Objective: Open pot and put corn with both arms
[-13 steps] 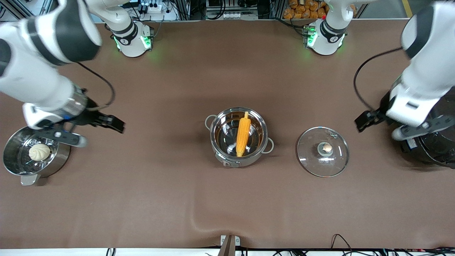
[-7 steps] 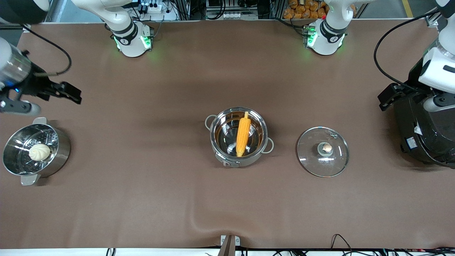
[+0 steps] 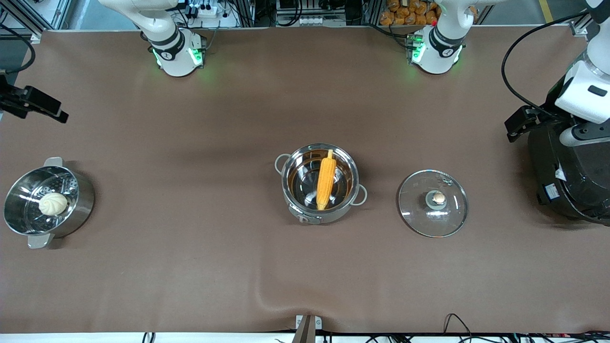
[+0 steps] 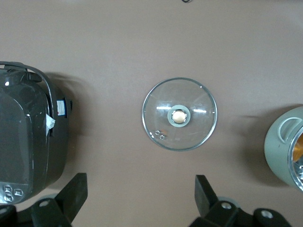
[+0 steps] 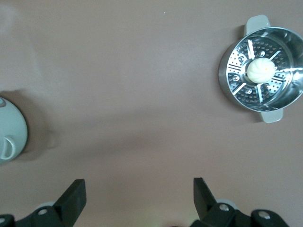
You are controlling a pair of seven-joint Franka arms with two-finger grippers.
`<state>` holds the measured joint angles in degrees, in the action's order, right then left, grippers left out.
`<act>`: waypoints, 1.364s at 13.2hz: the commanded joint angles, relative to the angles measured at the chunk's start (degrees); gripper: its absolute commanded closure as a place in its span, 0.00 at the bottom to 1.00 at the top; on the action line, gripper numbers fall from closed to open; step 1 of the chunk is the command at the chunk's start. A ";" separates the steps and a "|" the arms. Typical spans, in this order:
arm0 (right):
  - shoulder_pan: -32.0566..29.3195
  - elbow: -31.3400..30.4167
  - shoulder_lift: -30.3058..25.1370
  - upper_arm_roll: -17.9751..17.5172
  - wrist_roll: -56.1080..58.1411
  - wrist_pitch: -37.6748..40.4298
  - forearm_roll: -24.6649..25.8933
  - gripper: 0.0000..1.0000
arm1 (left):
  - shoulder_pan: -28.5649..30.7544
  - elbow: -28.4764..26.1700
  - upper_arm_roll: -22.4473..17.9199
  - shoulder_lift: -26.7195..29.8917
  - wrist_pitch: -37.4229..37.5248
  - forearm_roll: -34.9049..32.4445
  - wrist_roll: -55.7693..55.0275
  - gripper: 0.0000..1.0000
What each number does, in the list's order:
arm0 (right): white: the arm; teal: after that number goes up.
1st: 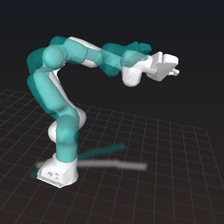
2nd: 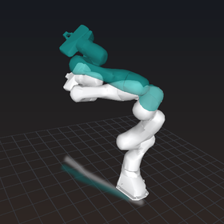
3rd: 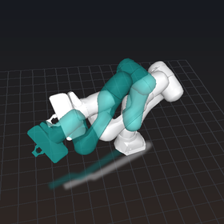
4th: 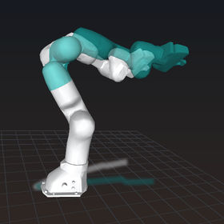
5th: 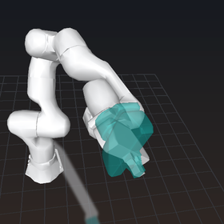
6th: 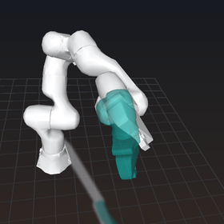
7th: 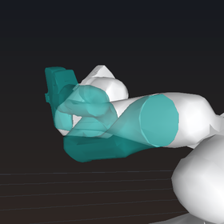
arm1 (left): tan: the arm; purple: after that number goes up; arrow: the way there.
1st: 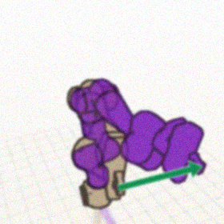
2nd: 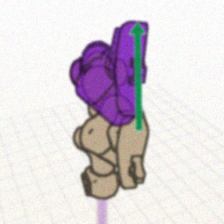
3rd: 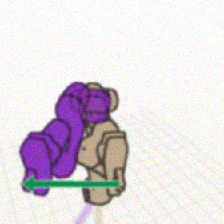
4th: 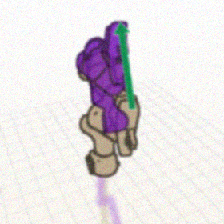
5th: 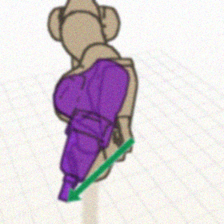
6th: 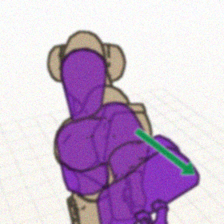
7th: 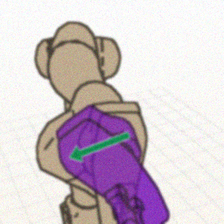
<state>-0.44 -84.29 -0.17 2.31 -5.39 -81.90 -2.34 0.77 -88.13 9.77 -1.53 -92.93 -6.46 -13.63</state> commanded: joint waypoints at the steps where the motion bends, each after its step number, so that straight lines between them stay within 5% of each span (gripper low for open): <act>1: -0.97 -4.73 -4.31 -1.60 1.52 -1.33 1.64 0.00 | -1.47 1.64 -1.42 -0.84 1.35 0.93 1.59 0.00; 18: -1.76 -4.83 -5.37 -1.61 3.10 -0.54 2.34 0.00 | -3.93 1.91 -5.20 1.18 7.76 6.02 8.62 0.00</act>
<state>-0.83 -87.03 -3.42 1.56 -2.68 -82.20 -0.62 -2.36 -86.85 5.48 -0.93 -87.09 -1.84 -5.90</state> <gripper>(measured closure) 0.000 0.000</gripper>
